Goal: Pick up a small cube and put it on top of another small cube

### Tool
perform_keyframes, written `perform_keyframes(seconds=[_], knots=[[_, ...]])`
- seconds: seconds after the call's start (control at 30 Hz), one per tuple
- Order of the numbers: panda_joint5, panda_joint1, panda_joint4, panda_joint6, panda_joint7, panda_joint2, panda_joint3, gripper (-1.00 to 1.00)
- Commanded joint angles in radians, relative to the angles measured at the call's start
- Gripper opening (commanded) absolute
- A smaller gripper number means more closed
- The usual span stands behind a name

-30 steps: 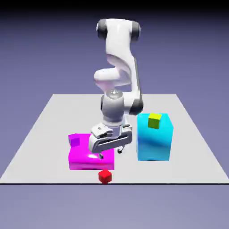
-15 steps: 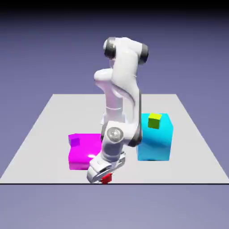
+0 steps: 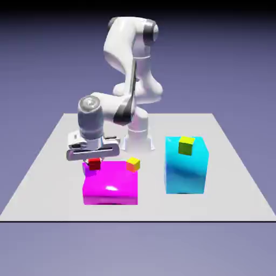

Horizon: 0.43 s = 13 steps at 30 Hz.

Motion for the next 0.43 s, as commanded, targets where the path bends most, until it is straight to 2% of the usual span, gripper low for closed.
perform_keyframes(seconds=[0.0, 0.1, 0.27, 0.3, 0.4], knots=[[-0.017, -0.003, -0.02, -0.016, 0.026, -0.036, -0.007, -1.0], [-0.038, -0.031, -0.048, -0.039, 0.061, -0.088, -0.017, -1.0], [0.01, -0.052, -0.135, 0.165, 0.022, 0.039, -0.019, -1.0], [0.01, -0.052, -0.135, 0.165, 0.022, 0.039, -0.019, 1.0], [-0.011, -0.043, -0.098, 0.078, 0.038, -0.015, -0.018, 1.0]])
